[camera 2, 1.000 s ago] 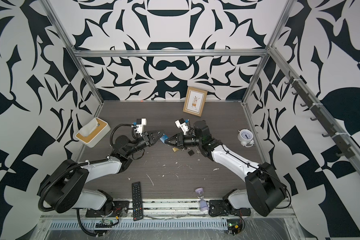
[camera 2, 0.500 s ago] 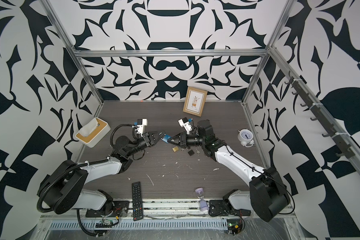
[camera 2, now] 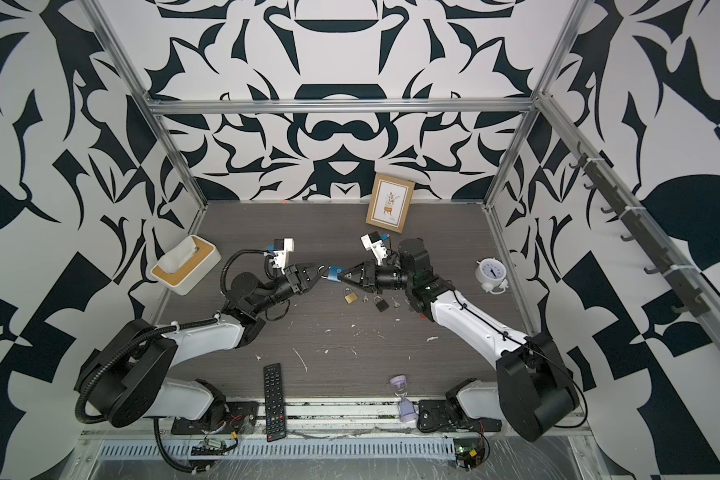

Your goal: Lock with the key

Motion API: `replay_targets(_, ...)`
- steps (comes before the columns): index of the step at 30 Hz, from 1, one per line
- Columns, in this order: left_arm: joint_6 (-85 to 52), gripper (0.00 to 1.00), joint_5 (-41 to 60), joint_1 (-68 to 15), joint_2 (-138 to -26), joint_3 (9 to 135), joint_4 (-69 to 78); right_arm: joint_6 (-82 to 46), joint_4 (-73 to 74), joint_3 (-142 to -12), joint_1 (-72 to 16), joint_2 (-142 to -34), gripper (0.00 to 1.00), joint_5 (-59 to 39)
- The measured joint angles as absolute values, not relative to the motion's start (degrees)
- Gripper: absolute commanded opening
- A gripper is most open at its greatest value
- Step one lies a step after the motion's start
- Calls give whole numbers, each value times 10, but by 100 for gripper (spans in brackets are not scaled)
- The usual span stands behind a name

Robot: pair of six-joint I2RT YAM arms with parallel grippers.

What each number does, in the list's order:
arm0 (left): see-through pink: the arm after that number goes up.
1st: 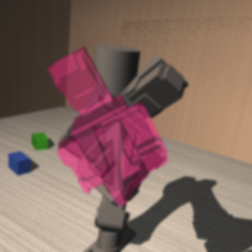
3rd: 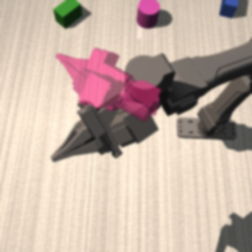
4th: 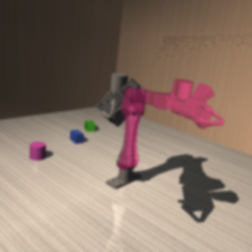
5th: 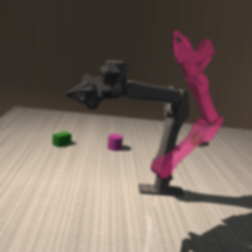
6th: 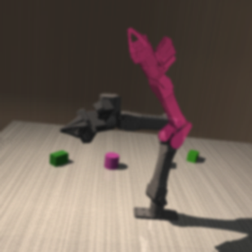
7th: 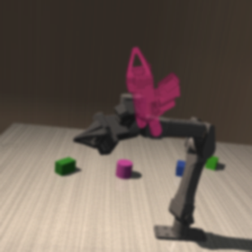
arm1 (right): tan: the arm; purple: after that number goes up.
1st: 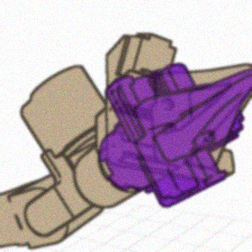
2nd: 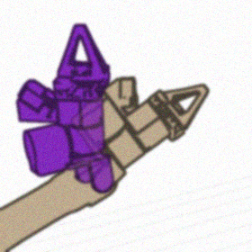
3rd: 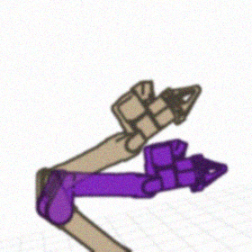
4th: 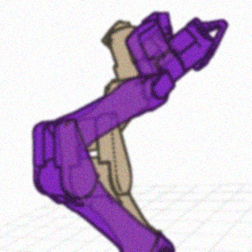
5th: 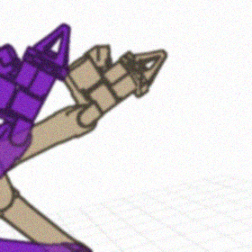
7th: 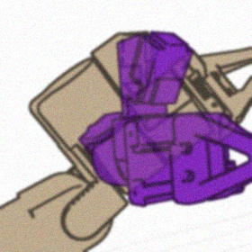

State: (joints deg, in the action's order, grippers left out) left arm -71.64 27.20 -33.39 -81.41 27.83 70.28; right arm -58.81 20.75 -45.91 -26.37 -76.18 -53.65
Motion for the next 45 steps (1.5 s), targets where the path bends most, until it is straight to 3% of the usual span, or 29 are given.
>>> replay_targets(12,-722,0,197,-330,-821,278,696,-663,376,-460,-274,-855,0,-552)
replay_targets(25,-731,0,164,-330,-809,250,716,-678,396,-461,-288,-867,0,-542)
replay_targets(34,-739,0,150,-330,-794,236,708,-691,402,-461,-295,-872,11,-539)
replay_targets(39,-746,0,140,-330,-782,224,708,-701,406,-461,-304,-872,25,-524)
replay_targets(43,-748,0,164,-343,-776,222,696,-704,416,-461,-312,-872,27,-497)
replay_targets(45,-748,0,172,-347,-772,222,689,-704,419,-461,-315,-872,24,-490)
